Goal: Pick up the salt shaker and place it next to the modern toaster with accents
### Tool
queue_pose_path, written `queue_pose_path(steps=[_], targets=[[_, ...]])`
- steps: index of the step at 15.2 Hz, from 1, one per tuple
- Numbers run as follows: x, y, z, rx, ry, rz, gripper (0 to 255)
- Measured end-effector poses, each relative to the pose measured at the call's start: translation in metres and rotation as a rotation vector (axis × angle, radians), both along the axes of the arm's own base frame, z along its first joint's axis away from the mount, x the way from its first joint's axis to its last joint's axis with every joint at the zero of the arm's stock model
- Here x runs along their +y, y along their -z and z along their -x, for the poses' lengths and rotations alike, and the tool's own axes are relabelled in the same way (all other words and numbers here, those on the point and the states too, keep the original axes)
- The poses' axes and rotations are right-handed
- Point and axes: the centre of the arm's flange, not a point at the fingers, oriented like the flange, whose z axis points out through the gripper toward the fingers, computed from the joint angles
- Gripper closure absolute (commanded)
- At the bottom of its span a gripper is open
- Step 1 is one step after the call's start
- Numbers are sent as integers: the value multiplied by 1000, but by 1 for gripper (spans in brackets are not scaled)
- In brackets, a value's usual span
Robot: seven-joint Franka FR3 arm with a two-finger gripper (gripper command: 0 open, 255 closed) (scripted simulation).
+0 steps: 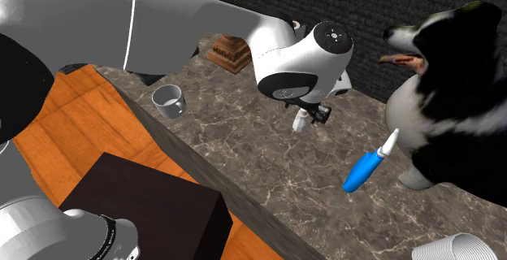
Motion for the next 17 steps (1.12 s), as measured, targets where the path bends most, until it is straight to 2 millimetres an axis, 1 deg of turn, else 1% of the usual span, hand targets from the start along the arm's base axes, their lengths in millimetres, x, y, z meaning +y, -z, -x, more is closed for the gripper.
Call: queue_pose_path(steps=[1, 4, 8, 14, 15, 17], targets=[[-6, 5, -1, -2, 3, -2, 0], [-11, 20, -7, -5, 5, -3, 0], [-10, 40, -13, -5, 5, -4, 0], [-10, 43, -14, -5, 6, -4, 0], [-10, 43, -14, -5, 6, -4, 255], [-10, 43, -14, -6, 6, -3, 255]])
